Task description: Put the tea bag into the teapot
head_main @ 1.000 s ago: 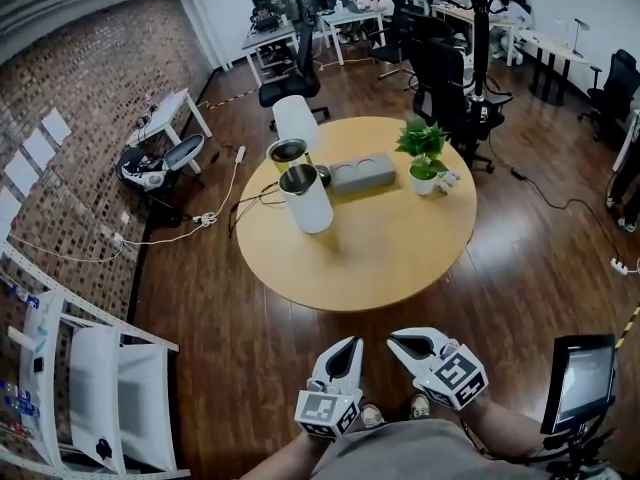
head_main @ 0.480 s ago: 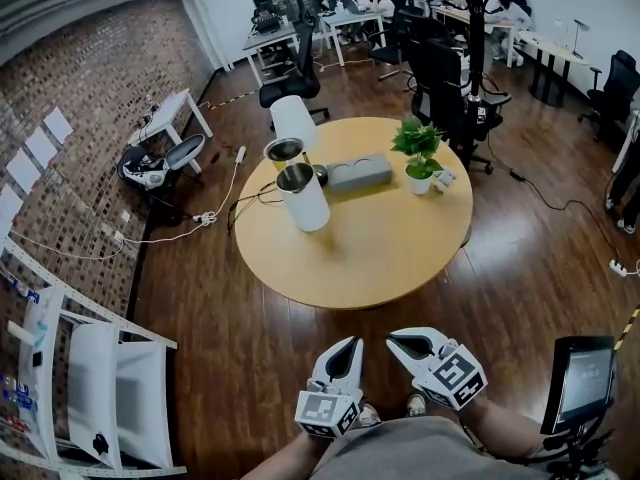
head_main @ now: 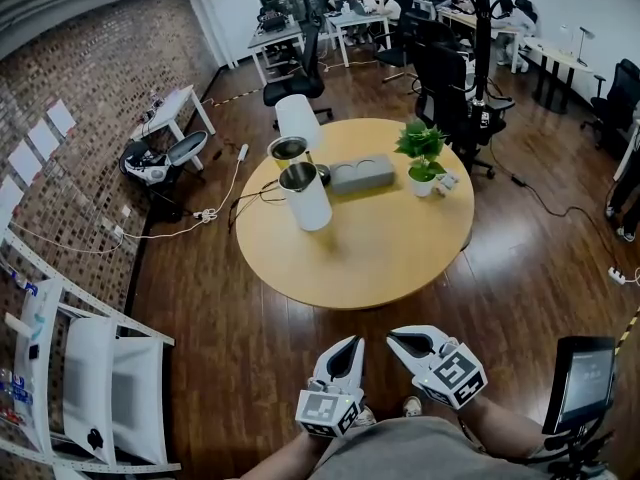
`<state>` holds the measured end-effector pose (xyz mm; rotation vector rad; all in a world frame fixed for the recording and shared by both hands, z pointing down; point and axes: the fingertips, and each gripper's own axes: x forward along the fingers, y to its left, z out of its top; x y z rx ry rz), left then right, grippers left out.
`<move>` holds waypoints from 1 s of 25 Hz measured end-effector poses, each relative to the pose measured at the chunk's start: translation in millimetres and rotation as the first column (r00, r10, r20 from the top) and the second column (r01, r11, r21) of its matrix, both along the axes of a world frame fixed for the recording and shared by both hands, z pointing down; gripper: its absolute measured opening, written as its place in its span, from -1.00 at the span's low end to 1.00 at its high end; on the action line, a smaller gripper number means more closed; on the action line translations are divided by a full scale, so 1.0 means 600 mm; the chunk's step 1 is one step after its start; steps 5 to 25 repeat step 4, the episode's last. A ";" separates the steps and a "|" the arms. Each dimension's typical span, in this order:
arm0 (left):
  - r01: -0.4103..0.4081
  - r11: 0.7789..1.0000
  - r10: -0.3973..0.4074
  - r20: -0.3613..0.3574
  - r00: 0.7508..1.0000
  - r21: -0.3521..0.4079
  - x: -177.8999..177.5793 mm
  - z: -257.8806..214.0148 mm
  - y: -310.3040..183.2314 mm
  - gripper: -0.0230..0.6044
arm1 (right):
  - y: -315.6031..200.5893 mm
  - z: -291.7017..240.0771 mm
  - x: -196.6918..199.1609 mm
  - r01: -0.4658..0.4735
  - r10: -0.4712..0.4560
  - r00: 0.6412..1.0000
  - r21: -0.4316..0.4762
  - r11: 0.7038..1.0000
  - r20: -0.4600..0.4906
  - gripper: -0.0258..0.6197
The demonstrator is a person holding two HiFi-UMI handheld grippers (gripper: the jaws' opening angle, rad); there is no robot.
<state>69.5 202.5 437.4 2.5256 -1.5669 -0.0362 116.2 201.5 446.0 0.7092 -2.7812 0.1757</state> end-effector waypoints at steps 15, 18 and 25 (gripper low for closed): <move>-0.005 1.000 0.005 -0.002 1.000 0.002 0.004 0.004 0.000 -0.92 | -0.002 -0.003 0.005 -0.002 0.002 1.000 -0.002 1.000 -0.002 -0.91; -0.005 1.000 0.005 -0.002 1.000 0.002 0.004 0.004 0.000 -0.92 | -0.002 -0.003 0.005 -0.002 0.002 1.000 -0.002 1.000 -0.002 -0.91; -0.005 1.000 0.005 -0.002 1.000 0.002 0.004 0.004 0.000 -0.92 | -0.002 -0.003 0.005 -0.002 0.002 1.000 -0.002 1.000 -0.002 -0.91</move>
